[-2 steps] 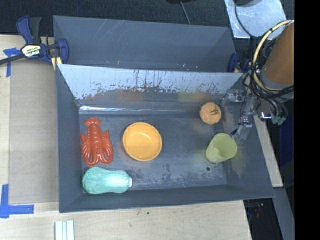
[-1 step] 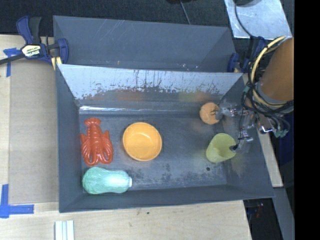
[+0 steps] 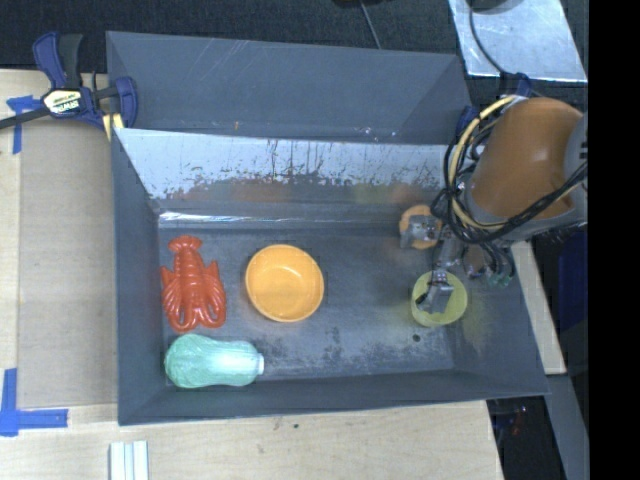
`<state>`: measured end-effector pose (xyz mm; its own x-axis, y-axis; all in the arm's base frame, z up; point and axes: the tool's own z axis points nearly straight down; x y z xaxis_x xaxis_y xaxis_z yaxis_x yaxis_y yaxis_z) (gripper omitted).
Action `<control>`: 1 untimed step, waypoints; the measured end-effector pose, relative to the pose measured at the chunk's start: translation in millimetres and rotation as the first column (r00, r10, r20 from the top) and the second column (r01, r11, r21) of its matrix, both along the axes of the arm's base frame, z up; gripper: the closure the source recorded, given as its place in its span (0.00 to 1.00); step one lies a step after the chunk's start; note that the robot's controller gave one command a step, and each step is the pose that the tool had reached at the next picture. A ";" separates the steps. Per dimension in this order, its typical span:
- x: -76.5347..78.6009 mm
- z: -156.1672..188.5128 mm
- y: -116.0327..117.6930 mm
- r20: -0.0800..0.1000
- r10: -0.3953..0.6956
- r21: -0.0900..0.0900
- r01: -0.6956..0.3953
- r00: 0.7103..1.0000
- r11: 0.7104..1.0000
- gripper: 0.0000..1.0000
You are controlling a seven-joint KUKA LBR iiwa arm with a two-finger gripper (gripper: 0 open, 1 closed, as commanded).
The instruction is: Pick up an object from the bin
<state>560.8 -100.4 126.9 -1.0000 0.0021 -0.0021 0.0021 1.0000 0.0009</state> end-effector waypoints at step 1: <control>1.3 -0.3 -0.9 0.004 0.021 -0.003 -0.021 1.000 1.000 0.00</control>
Offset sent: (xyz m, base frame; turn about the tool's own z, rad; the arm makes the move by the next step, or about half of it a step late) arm 0.0187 0.0085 -0.0086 -0.1886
